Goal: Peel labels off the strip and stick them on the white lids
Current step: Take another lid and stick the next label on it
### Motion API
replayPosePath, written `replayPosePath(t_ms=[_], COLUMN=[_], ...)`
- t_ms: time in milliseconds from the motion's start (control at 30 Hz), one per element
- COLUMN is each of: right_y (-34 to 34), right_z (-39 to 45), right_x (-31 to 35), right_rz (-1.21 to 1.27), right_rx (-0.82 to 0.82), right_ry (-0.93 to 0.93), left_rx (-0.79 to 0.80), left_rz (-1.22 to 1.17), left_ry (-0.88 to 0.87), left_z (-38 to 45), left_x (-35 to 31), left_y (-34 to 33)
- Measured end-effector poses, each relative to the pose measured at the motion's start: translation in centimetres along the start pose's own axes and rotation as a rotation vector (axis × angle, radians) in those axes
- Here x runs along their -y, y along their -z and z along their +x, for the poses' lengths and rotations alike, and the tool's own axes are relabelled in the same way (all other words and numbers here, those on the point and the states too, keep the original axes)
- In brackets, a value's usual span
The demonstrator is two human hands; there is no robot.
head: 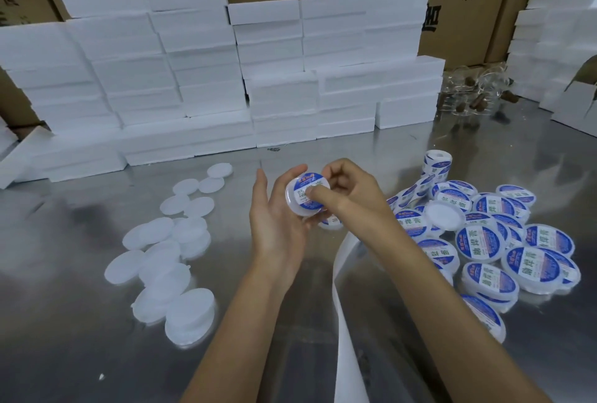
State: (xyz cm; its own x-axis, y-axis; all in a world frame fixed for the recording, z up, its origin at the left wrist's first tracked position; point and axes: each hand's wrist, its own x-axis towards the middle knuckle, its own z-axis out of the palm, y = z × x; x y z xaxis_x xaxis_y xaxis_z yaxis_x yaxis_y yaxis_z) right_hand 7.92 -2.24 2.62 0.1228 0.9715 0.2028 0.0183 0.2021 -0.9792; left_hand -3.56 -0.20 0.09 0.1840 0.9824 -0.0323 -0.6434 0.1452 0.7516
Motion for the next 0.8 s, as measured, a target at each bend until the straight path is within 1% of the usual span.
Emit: replayPosePath(t_ms=[133, 233, 467, 600, 667, 800], right_y=[-0.6, -0.8, -0.7, -0.5, -0.4, -0.3], right_z=[0.2, 0.3, 0.4, 0.3, 0.2, -0.3], right_x=[-1.2, -1.5, -2.1, -2.6, -2.9, -3.5], right_rz=[-0.060, -0.056, -0.074, -0.131, -0.231, -0.520], right_rx=[-0.056, -0.096, -0.123, -0.136, -0.172, -0.283], right_ry=[0.035, 0.036, 0.057, 0.097, 0.147, 0.226], left_rx=[-0.008, 0.014, 0.016, 0.024, 0.018, 0.000], left_rz=[0.051, 0.058, 0.112, 0.165, 0.175, 0.120], left_ry=[-0.038, -0.048, -0.071, -0.082, -0.086, -0.076], left_z=[0.1, 0.0, -0.2, -0.5, -0.5, -0.4], left_x=[-0.2, -0.2, -0.1, 0.0, 0.1, 0.0], left_y=[0.0, -0.1, -0.6, -1.0, -1.1, -0.8])
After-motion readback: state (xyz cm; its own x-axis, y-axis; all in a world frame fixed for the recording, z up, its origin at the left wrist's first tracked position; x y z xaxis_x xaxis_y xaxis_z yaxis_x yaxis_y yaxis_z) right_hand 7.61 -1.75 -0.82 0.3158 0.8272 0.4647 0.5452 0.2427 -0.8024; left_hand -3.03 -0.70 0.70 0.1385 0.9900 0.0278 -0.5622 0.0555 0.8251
